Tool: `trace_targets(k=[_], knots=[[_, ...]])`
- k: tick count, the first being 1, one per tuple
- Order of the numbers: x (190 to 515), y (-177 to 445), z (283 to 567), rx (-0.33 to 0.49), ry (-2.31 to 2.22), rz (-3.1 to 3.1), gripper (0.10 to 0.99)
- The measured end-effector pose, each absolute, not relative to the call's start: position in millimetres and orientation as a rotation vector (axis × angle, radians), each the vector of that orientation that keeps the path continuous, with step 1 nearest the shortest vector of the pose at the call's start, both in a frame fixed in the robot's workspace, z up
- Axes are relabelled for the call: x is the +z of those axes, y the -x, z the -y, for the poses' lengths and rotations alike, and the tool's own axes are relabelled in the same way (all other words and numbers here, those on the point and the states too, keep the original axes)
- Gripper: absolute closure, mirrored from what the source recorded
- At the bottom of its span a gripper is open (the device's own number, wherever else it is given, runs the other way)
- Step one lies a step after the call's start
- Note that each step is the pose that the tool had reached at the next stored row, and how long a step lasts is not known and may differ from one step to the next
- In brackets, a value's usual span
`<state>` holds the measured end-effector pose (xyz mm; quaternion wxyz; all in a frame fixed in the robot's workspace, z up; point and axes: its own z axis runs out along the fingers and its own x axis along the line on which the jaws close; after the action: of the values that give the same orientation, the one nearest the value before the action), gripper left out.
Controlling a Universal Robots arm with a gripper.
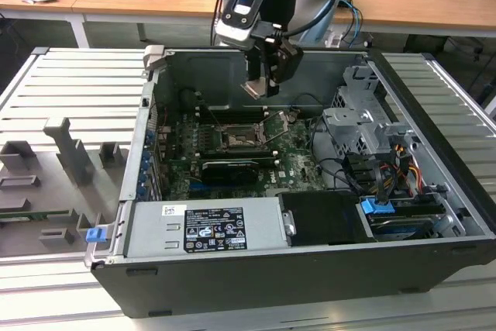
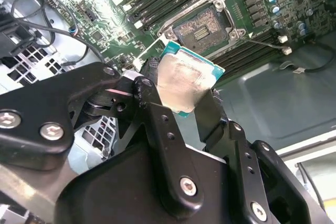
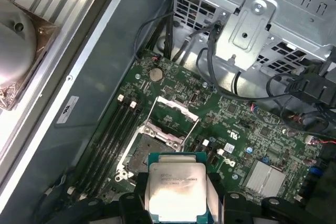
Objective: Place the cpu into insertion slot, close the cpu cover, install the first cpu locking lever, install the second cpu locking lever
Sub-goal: 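Place the cpu into insertion slot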
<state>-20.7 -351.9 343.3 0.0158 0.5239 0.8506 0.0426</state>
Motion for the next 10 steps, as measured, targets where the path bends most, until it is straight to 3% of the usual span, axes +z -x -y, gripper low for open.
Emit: trace_targets(k=[10], knots=[[341.4,20.7,351.8,0.129,-1.8,-2.526,0.565]])
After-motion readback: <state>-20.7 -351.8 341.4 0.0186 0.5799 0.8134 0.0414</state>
